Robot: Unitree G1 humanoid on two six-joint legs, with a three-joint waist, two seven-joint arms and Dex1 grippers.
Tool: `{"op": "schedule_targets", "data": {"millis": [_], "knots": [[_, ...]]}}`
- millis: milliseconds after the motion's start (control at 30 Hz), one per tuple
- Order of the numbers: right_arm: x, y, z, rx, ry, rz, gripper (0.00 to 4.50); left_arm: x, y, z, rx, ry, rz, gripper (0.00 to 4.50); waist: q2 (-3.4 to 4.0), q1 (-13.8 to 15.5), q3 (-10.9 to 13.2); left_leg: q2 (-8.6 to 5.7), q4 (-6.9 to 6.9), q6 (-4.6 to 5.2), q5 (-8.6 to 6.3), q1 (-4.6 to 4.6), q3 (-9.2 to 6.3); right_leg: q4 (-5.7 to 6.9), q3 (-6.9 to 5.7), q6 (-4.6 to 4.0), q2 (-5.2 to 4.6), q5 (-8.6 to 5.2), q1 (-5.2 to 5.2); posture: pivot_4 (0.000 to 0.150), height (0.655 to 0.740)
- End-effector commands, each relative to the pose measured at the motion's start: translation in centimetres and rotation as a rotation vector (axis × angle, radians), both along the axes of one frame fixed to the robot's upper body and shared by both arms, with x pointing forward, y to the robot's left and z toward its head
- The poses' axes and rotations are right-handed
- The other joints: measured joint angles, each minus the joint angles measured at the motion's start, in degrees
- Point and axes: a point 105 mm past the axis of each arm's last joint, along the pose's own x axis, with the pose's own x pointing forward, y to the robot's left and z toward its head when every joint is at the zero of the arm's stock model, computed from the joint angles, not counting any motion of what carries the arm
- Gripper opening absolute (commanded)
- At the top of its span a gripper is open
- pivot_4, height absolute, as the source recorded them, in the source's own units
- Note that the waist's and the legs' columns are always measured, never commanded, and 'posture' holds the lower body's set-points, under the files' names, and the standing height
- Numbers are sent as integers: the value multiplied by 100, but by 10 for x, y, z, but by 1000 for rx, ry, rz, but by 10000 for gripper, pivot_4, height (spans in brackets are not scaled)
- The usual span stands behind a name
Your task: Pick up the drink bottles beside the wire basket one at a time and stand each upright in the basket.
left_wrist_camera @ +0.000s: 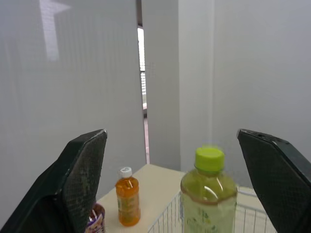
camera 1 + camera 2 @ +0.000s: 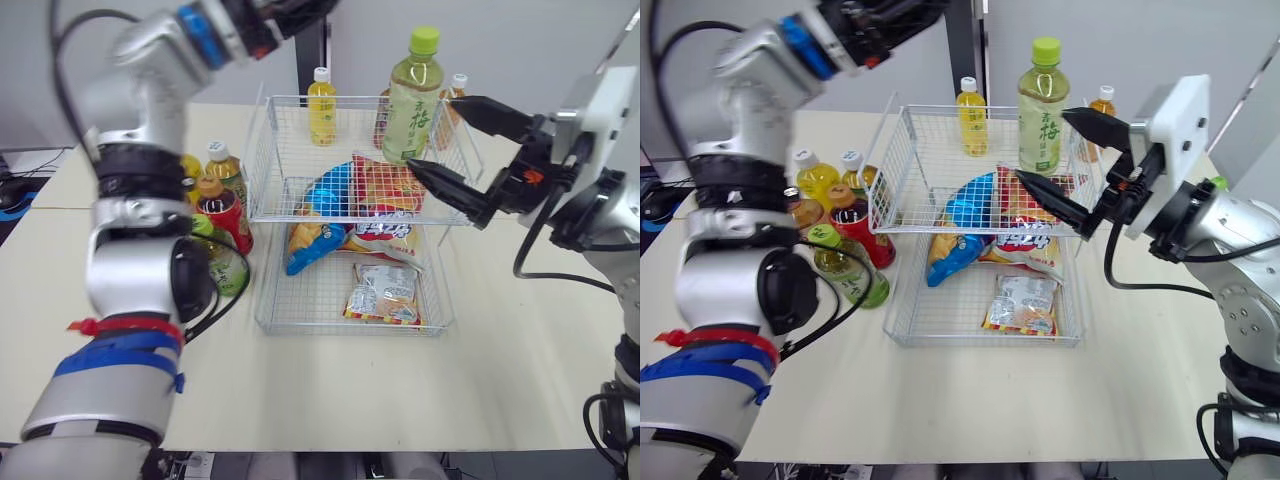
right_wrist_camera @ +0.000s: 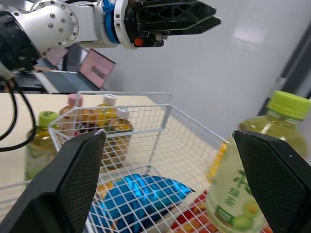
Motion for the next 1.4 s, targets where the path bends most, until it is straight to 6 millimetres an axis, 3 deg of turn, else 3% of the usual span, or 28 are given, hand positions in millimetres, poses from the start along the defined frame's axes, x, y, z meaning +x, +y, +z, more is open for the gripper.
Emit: {"op": "schedule_targets", "data": {"millis": [33, 133, 233, 367, 567, 633, 767, 867, 967, 1167, 1400], "knots": [[-7, 11, 5, -21, -7, 130, 45000, -31, 40, 17, -45, -63, 110, 44592, 0, -8, 0, 2, 3, 0, 0, 1, -6, 3, -5, 0, 0, 0, 1, 1500, 7400], [-6, 20, 2, -57, 34, 244, 45000, -48, 97, 0, -84, -21, 331, 44592, 6, -51, -3, 4, 6, 0, 0, 8, -8, 14, -7, 0, 1, 0, 5, 1500, 7400], [-3, 25, 3, -67, 46, 300, 45000, -70, 132, -30, -72, 41, 477, 44592, 6, -50, -4, 9, 11, 0, 0, 13, -7, 18, -8, 0, 0, 0, 6, 1500, 7400], [4, 32, 3, -62, 43, 347, 45000, -103, 169, -86, -60, 171, 637, 44592, 5, -35, -4, 9, 33, 0, -1, 6, -15, 21, -13, 0, -3, 0, 8, 1500, 7400], [11, 38, 4, -58, 25, 394, 45000, -158, 181, -180, -60, 401, 759, 44592, -6, 27, -10, 8, 52, 2, -3, 4, -23, 26, -15, -1, -20, 0, 20, 1500, 7400], [12, 40, 5, -55, 17, 404, 45000, -171, 183, -199, -109, 448, 793, 44592, -7, 62, -11, 7, 55, 2, -3, 5, -25, 25, -13, -2, -21, 1, 21, 1500, 7400], [12, 42, 4, -61, 14, 423, 45000, -180, 178, -219, -109, 503, 814, 44592, -11, 113, -14, 13, 61, 2, -2, 6, -45, 26, -13, -5, -18, 2, 27, 1500, 7400], [14, 42, 2, -63, 13, 421, 45000, -177, 177, -222, -98, 490, 828, 44592, -9, 112, -16, 12, 64, 3, -2, 11, -39, 26, -10, -6, -10, 3, 29, 1500, 7400], [15, 42, 1, -61, 11, 410, 45000, -159, 181, -210, -91, 425, 854, 44592, -10, 115, -16, 11, 65, 3, -2, 12, -37, 27, -10, -6, -4, 3, 29, 1500, 7400], [12, 38, 3, -52, 1, 367, 45000, -103, 174, -183, -64, 316, 866, 44592, -10, 119, -16, 7, 64, 3, -2, 11, -28, 26, -12, -5, 1, 3, 27, 1500, 7400], [8, 33, 3, -44, -7, 317, 45000, -52, 168, -178, -32, 293, 879, 44592, -11, 96, -16, 7, 56, 3, -3, 7, -20, 26, -12, -4, 0, 4, 19, 1500, 7400]]}}
